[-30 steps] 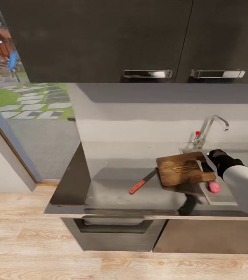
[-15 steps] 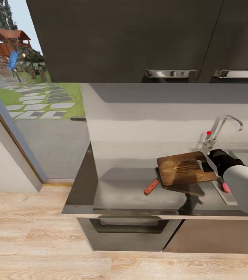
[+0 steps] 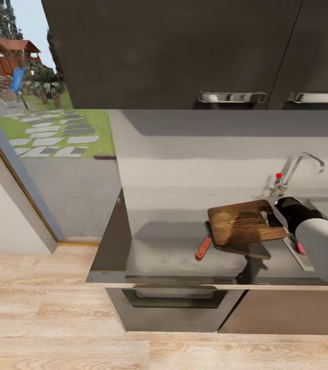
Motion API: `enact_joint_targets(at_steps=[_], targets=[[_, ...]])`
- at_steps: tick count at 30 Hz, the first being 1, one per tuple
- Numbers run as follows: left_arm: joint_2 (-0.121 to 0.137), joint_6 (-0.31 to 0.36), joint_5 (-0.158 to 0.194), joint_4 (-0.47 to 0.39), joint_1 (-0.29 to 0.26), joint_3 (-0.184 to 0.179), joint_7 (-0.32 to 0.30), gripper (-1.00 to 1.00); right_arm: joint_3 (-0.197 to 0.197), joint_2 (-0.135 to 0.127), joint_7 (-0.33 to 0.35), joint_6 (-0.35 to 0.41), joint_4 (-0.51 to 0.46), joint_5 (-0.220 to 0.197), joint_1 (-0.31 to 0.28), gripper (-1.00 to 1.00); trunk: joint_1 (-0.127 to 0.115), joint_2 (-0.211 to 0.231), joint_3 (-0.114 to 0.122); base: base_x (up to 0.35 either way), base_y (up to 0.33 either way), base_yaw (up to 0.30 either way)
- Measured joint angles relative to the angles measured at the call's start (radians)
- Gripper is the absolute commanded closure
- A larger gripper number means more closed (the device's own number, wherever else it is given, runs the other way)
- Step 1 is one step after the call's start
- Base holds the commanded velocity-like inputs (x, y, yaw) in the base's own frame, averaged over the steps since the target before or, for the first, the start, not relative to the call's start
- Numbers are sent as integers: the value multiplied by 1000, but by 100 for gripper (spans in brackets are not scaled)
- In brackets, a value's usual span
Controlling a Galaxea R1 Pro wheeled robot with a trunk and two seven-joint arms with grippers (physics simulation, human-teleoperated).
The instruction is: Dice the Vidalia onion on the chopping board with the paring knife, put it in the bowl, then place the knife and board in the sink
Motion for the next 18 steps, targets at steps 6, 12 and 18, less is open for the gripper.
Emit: enact_joint_targets(at_steps=[6,12,18], targets=[[0,1,0,1,0,0,0,-100,6,-1,0,0,-1,-2,0,100,0,0,0,0,112,0],[0,1,0,1,0,0,0,-100,5,-2,0,0,0,-2,0,100,0,0,0,0,113,0],[0,1,0,0,0,0,0,-100,5,-2,0,0,0,-2,0,100,0,0,0,0,112,0]])
